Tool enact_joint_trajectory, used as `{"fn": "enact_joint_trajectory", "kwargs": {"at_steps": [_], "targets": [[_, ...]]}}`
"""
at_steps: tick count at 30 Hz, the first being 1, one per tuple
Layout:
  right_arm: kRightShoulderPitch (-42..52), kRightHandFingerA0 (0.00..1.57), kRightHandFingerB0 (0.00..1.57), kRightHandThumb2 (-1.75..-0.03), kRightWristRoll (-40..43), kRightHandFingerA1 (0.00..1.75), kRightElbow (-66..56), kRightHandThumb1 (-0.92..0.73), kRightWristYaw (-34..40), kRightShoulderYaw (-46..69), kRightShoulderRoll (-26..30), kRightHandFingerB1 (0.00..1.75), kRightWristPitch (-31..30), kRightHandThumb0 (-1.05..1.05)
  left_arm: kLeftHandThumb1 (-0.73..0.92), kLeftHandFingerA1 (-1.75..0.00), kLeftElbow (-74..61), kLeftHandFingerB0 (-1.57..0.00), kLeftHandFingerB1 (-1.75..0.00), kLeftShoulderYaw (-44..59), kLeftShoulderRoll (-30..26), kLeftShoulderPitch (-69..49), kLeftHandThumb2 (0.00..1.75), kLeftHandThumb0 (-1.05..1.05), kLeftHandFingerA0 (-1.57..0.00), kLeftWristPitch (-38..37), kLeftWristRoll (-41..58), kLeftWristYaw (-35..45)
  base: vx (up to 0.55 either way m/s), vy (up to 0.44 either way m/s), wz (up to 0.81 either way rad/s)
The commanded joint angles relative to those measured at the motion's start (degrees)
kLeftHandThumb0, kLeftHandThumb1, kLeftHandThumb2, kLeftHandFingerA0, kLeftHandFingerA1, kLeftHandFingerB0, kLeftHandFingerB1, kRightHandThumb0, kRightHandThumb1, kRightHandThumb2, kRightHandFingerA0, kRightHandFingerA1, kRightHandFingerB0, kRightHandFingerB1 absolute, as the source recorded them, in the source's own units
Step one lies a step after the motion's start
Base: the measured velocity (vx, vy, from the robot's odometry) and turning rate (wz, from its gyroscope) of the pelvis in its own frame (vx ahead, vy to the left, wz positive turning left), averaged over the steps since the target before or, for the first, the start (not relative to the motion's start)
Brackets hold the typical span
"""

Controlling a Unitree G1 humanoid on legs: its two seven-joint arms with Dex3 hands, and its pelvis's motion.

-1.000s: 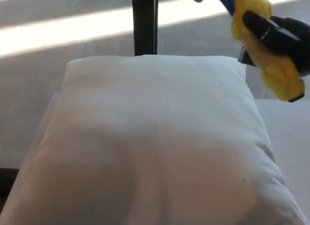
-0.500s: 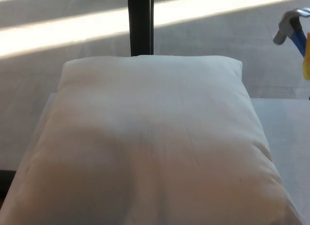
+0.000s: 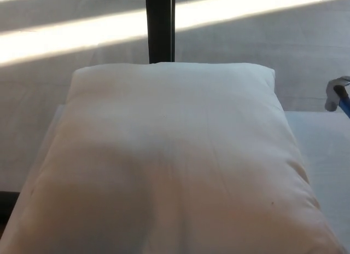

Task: A hammer is kept on the right hand side and a pillow is kept on the left hand side on the desk infront of the robot and the robot uses its right hand to pick up the hammer and makes a downward swinging motion to hit the pillow

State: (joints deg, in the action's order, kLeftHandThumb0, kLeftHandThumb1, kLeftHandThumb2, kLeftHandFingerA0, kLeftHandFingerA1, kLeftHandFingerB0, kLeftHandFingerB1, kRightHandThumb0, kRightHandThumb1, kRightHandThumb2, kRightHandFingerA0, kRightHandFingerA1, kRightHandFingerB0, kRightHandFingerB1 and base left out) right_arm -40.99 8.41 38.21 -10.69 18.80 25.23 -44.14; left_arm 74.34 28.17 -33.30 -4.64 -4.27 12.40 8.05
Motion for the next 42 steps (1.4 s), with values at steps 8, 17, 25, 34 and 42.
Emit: {"fn": "enact_joint_trajectory", "kwargs": {"at_steps": [8, 17, 25, 34, 42], "targets": [[11.9, 0.96, 0.84, -1.11, -29.8, 1.73, -3.2, -0.52, 32.7, -22.5, 4.0, 1.53, 39.4, -0.25, 0.79, -0.56, 0.0, -0.64, -0.45, 0.0, -1.2, -0.4, 0.64, -0.76, -0.69, -0.1, 0.0, 0.3, 0.0, 0.0, 0.0], [18.5, 0.94, 0.83, -0.95, -35.9, 1.72, -1.1, -0.55, 37.5, -34.5, 3.3, 1.42, 41.8, -0.25, 0.78, -0.57, 0.1, -0.65, -0.45, 0.3, -1.2, -0.3, 0.63, -0.75, -0.7, 0.1, 0.3, 0.1, 0.0, 0.0, 0.0], [19.6, 0.88, 0.83, -0.81, -32.2, 1.54, 4.3, -0.62, 25.7, -39.7, 2.9, 1.04, 44.5, -0.26, 0.78, -0.61, -0.1, -0.65, -0.46, 0.7, -0.8, 0.1, 0.63, -0.74, -0.7, 0.3, 0.8, 0.1, 0.0, 0.0, 0.0], [20.5, 0.69, 0.16, -0.86, -25.6, 0.86, 5.1, -0.57, 8.8, -40.8, 3.9, 0.46, 45.8, -0.52, 0.8, -0.56, -0.1, -0.63, -0.45, 0.4, -1.7, 0.5, 0.64, -0.73, -0.7, 0.3, 0.4, 0.4, 0.0, 0.0, 0.0], [20.3, 0.03, 0.03, -0.89, -23.0, 0.35, 2.6, -0.51, 3.2, -41.4, 6.6, 0.29, 40.1, -0.78, 0.77, -0.57, 0.1, -0.67, -0.46, 0.7, -1.6, 0.7, 0.63, -0.75, -0.71, 0.5, 0.7, 0.0, 0.0, 0.0, 0.0]]}}
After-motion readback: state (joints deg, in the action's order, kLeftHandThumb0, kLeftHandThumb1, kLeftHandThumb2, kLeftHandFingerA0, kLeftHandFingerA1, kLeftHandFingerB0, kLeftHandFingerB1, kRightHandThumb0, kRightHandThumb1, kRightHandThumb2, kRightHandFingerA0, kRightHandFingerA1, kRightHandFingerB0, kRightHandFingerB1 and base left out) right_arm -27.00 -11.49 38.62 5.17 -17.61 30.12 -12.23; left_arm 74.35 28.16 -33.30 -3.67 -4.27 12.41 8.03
